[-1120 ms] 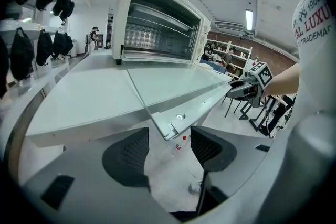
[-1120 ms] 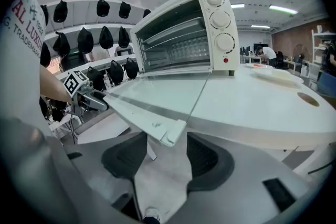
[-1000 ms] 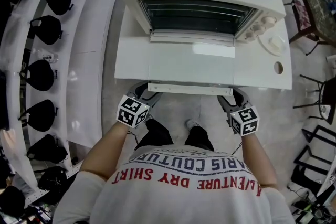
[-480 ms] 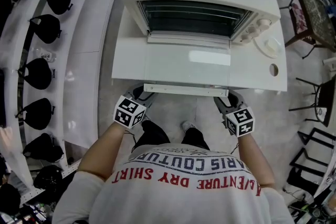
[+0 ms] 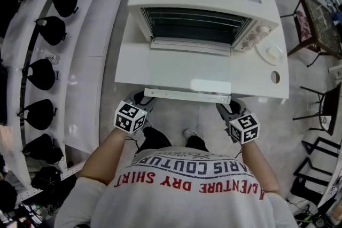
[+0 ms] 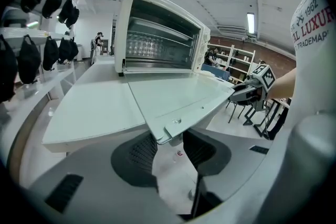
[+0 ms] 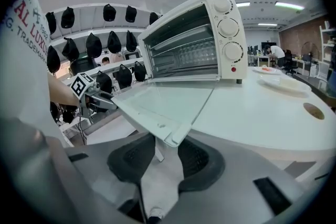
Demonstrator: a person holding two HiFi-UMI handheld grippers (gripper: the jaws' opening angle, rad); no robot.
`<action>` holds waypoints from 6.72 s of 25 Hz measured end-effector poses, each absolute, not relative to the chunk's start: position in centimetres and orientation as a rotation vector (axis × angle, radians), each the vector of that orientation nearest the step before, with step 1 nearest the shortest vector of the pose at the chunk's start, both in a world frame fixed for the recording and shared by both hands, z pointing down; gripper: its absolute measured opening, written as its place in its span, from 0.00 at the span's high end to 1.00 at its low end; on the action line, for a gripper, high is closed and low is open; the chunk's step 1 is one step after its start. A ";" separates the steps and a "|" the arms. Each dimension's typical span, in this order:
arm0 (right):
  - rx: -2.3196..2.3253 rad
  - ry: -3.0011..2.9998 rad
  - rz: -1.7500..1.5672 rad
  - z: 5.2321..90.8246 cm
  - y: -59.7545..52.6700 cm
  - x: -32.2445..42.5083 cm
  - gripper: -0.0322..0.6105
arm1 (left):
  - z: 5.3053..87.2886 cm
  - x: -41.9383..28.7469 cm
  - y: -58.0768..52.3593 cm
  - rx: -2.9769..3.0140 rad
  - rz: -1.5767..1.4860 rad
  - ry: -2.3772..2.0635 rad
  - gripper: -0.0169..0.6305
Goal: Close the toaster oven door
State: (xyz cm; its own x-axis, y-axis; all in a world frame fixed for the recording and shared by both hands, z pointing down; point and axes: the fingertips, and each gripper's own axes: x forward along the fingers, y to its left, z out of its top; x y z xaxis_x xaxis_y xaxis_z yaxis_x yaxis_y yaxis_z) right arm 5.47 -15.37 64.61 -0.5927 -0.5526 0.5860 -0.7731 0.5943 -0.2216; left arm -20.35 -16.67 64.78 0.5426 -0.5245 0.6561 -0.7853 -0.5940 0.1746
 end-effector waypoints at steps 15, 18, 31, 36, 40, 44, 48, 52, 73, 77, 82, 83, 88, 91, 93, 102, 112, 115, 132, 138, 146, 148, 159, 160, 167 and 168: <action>1.071 -2.450 0.619 60.0 -15.2 5.3 0.78 | 60.1 -20.5 -16.4 2.305 0.652 -1.161 0.74; 1.082 -2.472 0.624 59.0 -15.4 5.3 0.78 | 59.0 -20.6 -16.5 2.314 0.635 -1.182 0.75; 1.057 -2.502 0.590 55.6 -16.0 5.2 0.77 | 55.4 -20.7 -16.9 2.320 0.576 -1.285 0.77; 1.073 -2.526 0.557 53.8 -16.6 5.4 0.76 | 53.6 -20.6 -17.4 2.325 0.540 -1.333 0.78; 1.085 -2.539 0.534 52.5 -16.9 5.3 0.76 | 52.4 -20.7 -17.7 2.325 0.530 -1.359 0.78; 1.106 -2.543 0.517 51.5 -17.5 5.5 0.76 | 51.3 -20.6 -18.2 2.352 0.540 -1.370 0.78; 1.130 -2.545 0.510 50.3 -17.9 5.6 0.76 | 50.2 -20.4 -18.6 2.367 0.542 -1.374 0.78; 1.145 -2.570 0.513 49.1 -18.7 5.7 0.76 | 48.8 -20.4 -19.5 2.377 0.526 -1.373 0.78; 1.301 -2.592 0.449 43.4 -23.4 5.7 0.78 | 43.4 -20.6 -24.3 2.371 0.407 -1.378 0.78; 1.361 -2.579 0.447 42.6 -24.2 6.0 0.79 | 42.7 -20.3 -25.2 2.384 0.396 -1.339 0.78; 1.441 -2.560 0.437 41.8 -25.0 6.3 0.80 | 42.0 -20.2 -26.2 2.393 0.366 -1.301 0.78; 1.454 -2.554 0.432 41.7 -25.2 6.3 0.80 | 41.8 -20.2 -26.4 2.398 0.360 -1.294 0.78; 1.501 -2.530 0.417 41.2 -26.0 6.4 0.80 | 41.3 -20.0 -27.3 2.432 0.350 -1.255 0.78; 1.529 -2.517 0.413 41.0 -26.5 6.5 0.81 | 41.1 -20.0 -27.9 2.444 0.327 -1.242 0.78; 1.548 -2.514 0.417 40.8 -27.0 6.5 0.81 | 40.8 -19.9 -28.4 2.450 0.310 -1.235 0.78; 1.597 -2.492 0.413 39.8 -29.1 6.8 0.82 | 39.9 -19.5 -30.6 2.477 0.293 -1.200 0.78; 1.629 -2.469 0.413 39.3 -31.2 7.0 0.83 | 39.4 -19.4 -32.6 2.476 0.265 -1.175 0.78; 1.635 -2.464 0.411 39.1 -31.7 6.9 0.83 | 39.2 -19.5 -33.2 2.479 0.263 -1.168 0.78; 1.643 -2.437 0.412 38.9 -32.7 6.8 0.83 | 39.2 -19.7 -34.5 2.509 0.258 -1.091 0.73; 1.603 -2.467 0.393 38.6 -32.3 6.6 0.81 | 38.7 -19.4 -33.7 2.560 0.294 -1.080 0.69; 1.428 -2.624 0.354 35.9 -28.8 3.3 0.71 | 35.1 -18.7 -29.8 2.631 0.231 -0.988 0.65; 1.363 -2.671 0.339 35.1 -27.8 2.6 0.71 | 33.8 -18.2 -28.8 2.665 0.196 -0.957 0.65; 1.232 -2.856 0.238 31.1 -21.7 -0.4 0.90 | 29.8 -16.0 -22.2 2.748 0.051 -0.823 0.91; 1.221 -2.852 0.233 31.2 -21.3 -0.7 0.91 | 29.6 -15.8 -21.8 2.749 0.044 -0.811 0.91; 1.230 -2.906 0.297 31.0 -19.8 -0.1 0.91 | 29.6 -13.8 -19.9 2.746 0.054 -0.752 0.91; 1.234 -2.910 0.296 30.9 -19.6 0.1 0.91 | 29.8 -13.6 -19.9 2.741 0.061 -0.754 0.91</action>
